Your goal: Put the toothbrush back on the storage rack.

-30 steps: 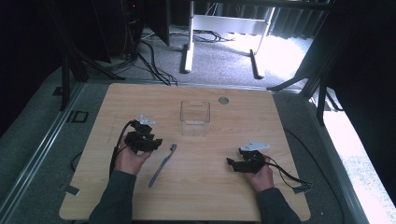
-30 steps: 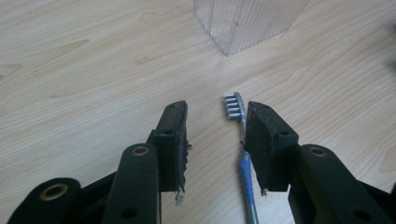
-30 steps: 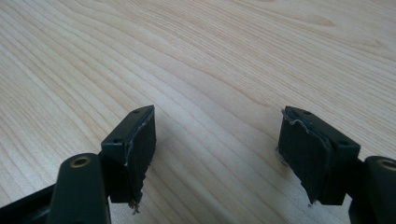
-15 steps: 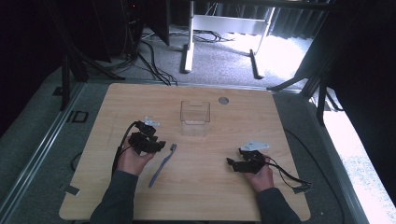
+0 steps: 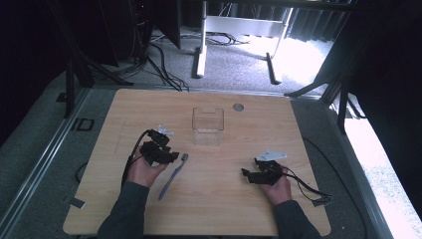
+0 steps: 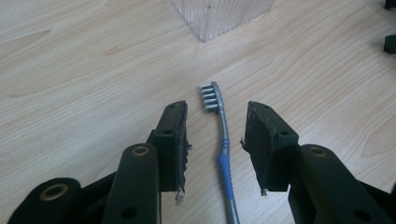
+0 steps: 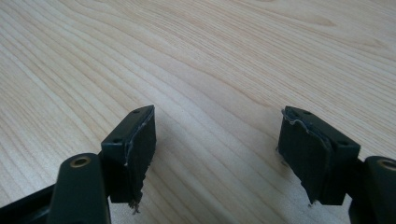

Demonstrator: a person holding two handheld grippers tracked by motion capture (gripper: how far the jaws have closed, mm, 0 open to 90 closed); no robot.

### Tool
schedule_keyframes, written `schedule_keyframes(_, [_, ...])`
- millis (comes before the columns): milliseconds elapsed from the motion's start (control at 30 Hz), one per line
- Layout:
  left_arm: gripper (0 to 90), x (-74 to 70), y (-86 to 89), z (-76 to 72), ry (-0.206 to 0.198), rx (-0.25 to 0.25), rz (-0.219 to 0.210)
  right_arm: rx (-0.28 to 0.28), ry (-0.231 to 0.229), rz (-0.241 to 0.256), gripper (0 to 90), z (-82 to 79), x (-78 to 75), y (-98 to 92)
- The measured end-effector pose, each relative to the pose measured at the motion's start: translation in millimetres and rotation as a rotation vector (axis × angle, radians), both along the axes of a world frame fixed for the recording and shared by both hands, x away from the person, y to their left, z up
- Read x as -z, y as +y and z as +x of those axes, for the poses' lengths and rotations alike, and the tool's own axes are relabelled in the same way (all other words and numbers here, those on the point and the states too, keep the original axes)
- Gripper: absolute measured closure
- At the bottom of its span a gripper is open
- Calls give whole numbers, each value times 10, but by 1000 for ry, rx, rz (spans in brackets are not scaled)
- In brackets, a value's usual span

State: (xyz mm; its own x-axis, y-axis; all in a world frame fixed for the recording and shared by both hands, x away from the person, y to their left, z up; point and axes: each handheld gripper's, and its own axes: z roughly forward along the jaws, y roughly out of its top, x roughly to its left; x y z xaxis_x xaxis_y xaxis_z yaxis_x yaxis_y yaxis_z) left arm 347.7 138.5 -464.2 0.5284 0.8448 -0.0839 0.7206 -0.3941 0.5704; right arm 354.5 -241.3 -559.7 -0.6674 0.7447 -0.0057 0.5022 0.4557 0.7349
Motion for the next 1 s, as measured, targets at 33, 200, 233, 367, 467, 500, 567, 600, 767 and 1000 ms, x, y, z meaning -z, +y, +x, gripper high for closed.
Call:
schedule_keyframes(33, [592,1,-5,4,4,4,4,-1,-1,0,273,1,0,0])
schedule_keyframes(200, [606,6,-23,11,20,15,1,-1,-1,0,273,1,0,-1])
schedule_keyframes(233, [610,9,-30,10,27,19,2,-1,-1,0,273,1,0,0])
schedule_keyframes(367, [609,28,-48,16,42,30,9,-1,-1,0,273,1,0,-1])
schedule_keyframes(467, [608,32,-51,18,45,30,6,-1,-1,0,273,1,0,-1])
schedule_keyframes(500, [606,37,-56,25,56,31,6,0,-1,0,273,1,0,0])
schedule_keyframes(567, [605,34,-59,27,62,34,8,-1,-1,0,273,1,0,0])
schedule_keyframes(600, [604,32,-61,28,65,36,10,-1,-1,0,273,1,0,0])
schedule_keyframes(767, [605,31,-75,33,77,32,15,0,-1,0,273,1,0,0])
schedule_keyframes(1000, [617,36,-81,50,106,23,26,0,0,0,273,1,0,0])
